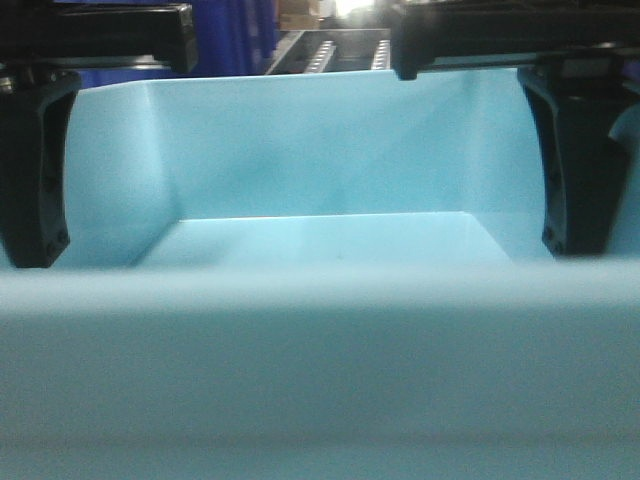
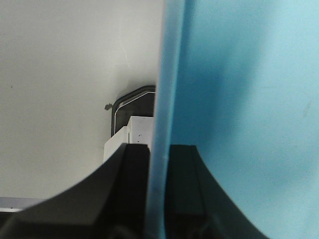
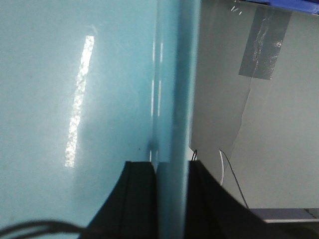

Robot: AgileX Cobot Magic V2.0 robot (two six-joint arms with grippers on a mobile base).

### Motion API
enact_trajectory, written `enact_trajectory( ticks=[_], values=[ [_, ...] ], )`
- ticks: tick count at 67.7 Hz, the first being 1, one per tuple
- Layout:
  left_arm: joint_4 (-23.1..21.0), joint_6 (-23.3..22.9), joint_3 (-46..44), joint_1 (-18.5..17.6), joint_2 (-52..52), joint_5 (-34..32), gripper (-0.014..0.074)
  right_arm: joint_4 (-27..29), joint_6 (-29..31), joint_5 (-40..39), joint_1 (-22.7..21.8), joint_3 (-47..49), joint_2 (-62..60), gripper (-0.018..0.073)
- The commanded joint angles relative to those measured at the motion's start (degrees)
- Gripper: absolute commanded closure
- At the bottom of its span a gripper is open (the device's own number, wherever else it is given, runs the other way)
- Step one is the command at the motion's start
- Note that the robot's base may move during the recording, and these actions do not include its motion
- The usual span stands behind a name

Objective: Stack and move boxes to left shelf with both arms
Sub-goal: 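Hold the stack with both grippers while approaching the roller shelf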

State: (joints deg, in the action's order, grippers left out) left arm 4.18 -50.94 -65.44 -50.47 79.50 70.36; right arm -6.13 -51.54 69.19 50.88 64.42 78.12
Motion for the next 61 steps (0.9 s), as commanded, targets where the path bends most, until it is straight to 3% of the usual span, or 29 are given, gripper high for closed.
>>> enact_trajectory(
  ticks=[1,61],
  values=[
    [1.5,-0.7,-2.0,-0.4,-2.1,6.0,0.0601,-1.9,0.4,3.3,0.1,2.0,-1.9,0.0504],
    [1.5,-0.7,-2.0,-0.4,-2.1,6.0,0.0601,-1.9,0.4,3.3,0.1,2.0,-1.9,0.0504]
  ],
)
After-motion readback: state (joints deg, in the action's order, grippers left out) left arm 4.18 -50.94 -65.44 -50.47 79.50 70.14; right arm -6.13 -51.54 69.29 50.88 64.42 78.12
